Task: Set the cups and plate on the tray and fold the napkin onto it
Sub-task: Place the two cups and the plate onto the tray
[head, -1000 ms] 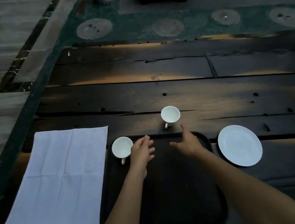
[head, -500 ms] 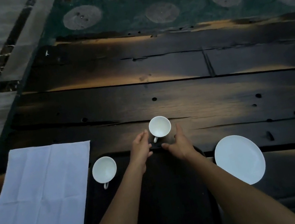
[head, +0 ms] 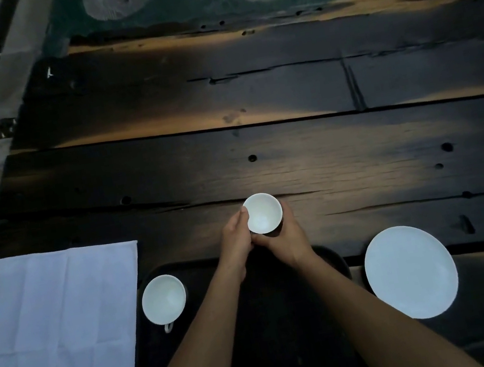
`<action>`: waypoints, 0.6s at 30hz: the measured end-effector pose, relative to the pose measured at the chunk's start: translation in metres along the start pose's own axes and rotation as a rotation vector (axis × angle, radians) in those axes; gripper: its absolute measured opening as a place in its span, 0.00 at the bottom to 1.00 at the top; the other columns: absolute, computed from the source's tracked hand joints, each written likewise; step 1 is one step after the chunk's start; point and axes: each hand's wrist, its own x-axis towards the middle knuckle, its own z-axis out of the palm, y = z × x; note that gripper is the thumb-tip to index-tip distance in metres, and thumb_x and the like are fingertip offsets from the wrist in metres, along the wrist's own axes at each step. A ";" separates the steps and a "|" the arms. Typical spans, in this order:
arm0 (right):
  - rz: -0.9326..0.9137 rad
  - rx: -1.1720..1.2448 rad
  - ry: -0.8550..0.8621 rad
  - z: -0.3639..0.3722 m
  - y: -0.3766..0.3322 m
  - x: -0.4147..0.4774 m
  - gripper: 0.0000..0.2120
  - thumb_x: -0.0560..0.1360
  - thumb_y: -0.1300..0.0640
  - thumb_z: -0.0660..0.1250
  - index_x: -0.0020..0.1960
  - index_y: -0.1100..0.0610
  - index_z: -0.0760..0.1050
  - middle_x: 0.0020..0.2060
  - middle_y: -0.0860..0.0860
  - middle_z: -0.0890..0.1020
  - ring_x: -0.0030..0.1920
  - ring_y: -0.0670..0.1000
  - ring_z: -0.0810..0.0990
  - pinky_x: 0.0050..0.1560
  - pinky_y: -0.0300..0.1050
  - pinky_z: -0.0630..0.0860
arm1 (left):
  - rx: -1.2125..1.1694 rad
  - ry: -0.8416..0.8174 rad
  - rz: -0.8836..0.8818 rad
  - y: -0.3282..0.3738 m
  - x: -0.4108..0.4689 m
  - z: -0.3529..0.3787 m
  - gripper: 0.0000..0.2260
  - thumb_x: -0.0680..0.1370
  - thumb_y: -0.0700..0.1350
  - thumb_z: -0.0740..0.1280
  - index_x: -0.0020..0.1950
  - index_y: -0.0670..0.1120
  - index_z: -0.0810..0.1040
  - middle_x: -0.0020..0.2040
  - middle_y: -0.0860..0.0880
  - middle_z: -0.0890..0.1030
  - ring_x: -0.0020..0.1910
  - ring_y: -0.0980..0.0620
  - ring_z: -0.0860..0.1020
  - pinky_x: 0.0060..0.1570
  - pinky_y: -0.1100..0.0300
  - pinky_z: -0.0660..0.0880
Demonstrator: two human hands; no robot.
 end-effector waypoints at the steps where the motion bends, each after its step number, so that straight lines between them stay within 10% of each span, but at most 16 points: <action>1: -0.001 0.008 0.008 0.001 0.000 0.000 0.39 0.60 0.48 0.82 0.65 0.39 0.66 0.58 0.40 0.80 0.57 0.42 0.78 0.54 0.40 0.76 | 0.000 0.000 -0.007 -0.002 0.001 0.000 0.14 0.84 0.54 0.59 0.65 0.51 0.77 0.53 0.55 0.81 0.50 0.57 0.79 0.47 0.57 0.77; 12: 0.061 0.053 0.004 -0.003 -0.003 -0.011 0.35 0.63 0.55 0.80 0.64 0.42 0.68 0.53 0.38 0.80 0.53 0.38 0.78 0.43 0.31 0.71 | -0.074 -0.033 -0.056 -0.013 -0.019 0.003 0.17 0.84 0.56 0.58 0.70 0.53 0.74 0.62 0.50 0.81 0.60 0.48 0.80 0.64 0.44 0.76; 18: 0.011 0.032 -0.009 -0.019 0.006 -0.030 0.36 0.65 0.60 0.76 0.69 0.49 0.67 0.59 0.47 0.79 0.60 0.50 0.79 0.60 0.54 0.78 | -0.150 -0.040 -0.057 -0.031 -0.047 0.007 0.11 0.84 0.53 0.59 0.62 0.56 0.78 0.52 0.57 0.83 0.57 0.50 0.82 0.56 0.51 0.79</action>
